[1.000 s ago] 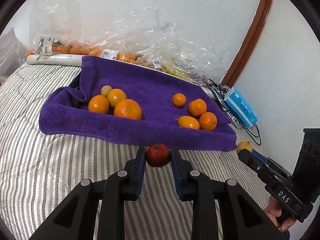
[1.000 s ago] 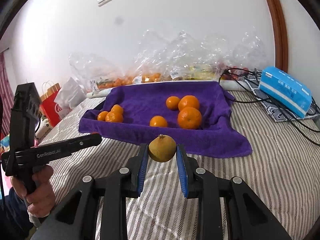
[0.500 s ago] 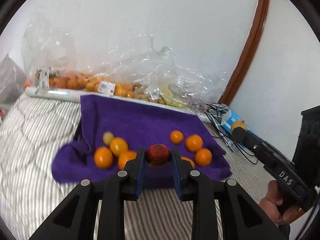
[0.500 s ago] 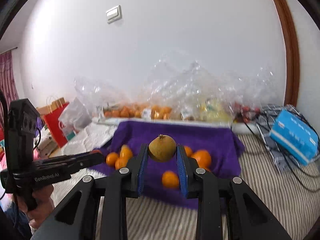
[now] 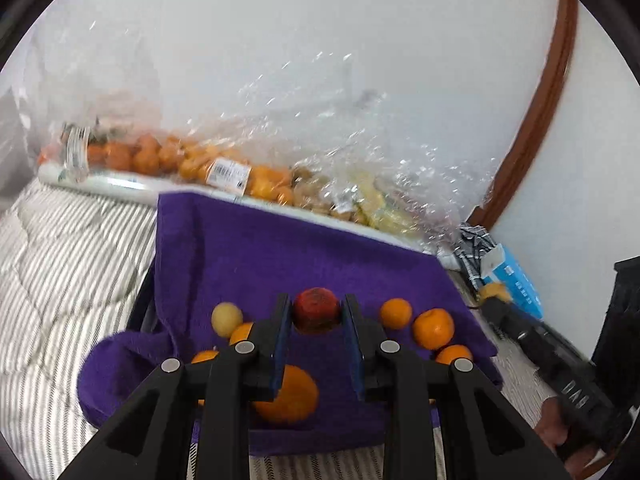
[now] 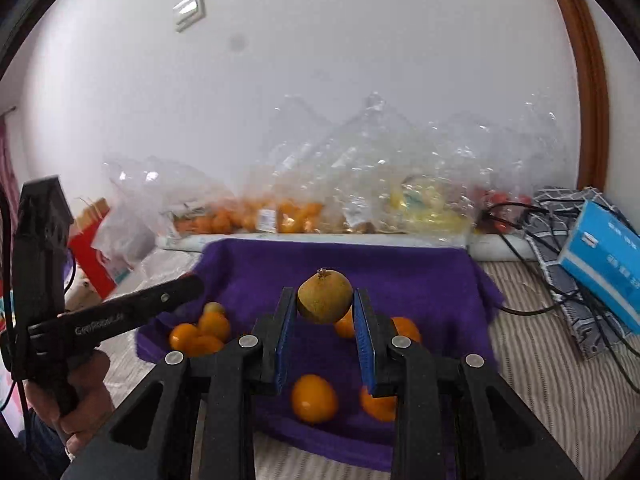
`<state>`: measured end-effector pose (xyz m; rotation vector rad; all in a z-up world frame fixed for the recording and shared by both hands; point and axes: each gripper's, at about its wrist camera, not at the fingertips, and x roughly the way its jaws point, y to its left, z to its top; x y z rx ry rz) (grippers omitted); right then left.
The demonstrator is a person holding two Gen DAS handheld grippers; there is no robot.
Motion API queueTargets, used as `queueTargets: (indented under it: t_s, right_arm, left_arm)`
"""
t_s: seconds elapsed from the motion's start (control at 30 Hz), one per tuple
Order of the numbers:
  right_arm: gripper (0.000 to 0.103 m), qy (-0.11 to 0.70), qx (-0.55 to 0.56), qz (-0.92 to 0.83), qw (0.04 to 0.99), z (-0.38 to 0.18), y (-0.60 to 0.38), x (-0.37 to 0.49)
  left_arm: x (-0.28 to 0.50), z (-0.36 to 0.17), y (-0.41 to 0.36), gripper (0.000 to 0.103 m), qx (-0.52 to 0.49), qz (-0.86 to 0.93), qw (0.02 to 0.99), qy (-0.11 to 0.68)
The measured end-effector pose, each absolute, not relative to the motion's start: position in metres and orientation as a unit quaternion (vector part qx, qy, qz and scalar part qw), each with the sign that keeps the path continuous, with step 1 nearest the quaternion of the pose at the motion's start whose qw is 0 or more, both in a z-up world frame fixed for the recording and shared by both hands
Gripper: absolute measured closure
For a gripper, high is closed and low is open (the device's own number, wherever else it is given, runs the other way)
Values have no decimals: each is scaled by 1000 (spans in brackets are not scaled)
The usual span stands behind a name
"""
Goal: Organize fruits
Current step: 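Lower the yellow-green fruit onto the towel and open the right gripper while the left releases the red fruit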
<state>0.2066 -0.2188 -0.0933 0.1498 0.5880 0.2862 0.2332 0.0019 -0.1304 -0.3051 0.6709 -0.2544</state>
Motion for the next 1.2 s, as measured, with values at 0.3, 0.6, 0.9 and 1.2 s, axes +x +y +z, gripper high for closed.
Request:
queueTargets:
  t_s: [0.3,0.6,0.9,1.2]
  right_arm:
    - [75,317,68,142,935,-111,-213,218]
    - [75,344,24,152,926,-127,-196,221]
    - [75,363,0,144,920,-137,-188,223]
    - [75,386,-15,129,913,-147,-187,229]
  left_arm:
    - [242,-143,12,79,-181,-128,914,340]
    - [246,-149,9,79,-178,-122,911,351]
    - [247,-151,3,79,-157,-117,915,352]
    - [247,-152,1,77,-155,-121,916,351]
